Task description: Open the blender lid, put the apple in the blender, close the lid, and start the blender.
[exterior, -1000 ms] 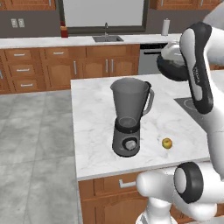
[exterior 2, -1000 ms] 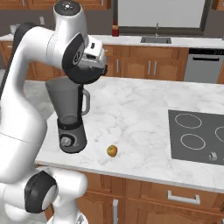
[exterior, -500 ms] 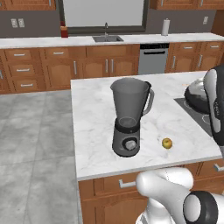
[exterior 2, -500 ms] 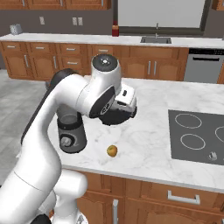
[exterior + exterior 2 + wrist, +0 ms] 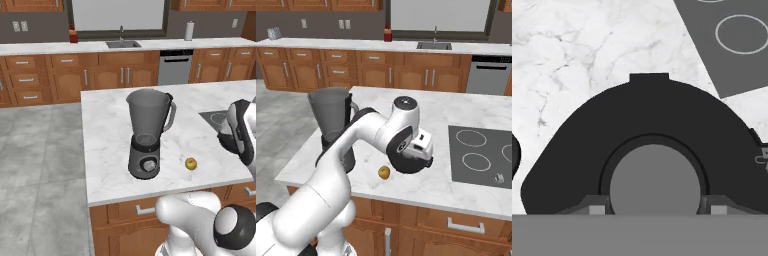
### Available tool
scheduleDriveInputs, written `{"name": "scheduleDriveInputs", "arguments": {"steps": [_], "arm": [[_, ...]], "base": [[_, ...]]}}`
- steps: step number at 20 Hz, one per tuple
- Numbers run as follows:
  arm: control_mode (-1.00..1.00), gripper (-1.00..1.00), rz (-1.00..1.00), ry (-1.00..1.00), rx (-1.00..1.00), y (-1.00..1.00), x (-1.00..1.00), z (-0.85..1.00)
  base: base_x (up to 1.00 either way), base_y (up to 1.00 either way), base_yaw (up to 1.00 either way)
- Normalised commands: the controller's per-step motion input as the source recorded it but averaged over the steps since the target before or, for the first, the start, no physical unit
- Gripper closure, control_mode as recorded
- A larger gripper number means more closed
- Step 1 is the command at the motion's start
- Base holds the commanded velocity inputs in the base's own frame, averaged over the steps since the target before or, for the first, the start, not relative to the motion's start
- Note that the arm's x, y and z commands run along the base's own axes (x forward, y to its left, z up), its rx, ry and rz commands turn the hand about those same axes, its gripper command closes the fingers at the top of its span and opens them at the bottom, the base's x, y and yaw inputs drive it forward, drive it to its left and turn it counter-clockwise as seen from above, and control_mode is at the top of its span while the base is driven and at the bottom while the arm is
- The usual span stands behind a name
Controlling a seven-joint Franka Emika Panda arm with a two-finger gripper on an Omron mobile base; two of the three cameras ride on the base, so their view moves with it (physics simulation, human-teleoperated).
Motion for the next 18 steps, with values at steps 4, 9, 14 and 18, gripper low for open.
{"name": "scheduleDriveInputs", "arguments": {"steps": [4,9,14,18], "arm": [[-1.0,1.0,-0.01,0.2,0.0,-0.31,0.4,-0.83],[-1.0,1.0,0.0,0.13,0.0,-0.35,0.29,-0.76],[-1.0,1.0,0.0,0.02,0.0,-0.13,0.28,-0.4],[-1.0,1.0,0.0,0.0,0.0,0.0,0.36,-0.39]], "base": [[0.0,0.0,0.0],[0.0,0.0,0.0],[0.0,0.0,0.0],[0.0,0.0,0.0]]}}
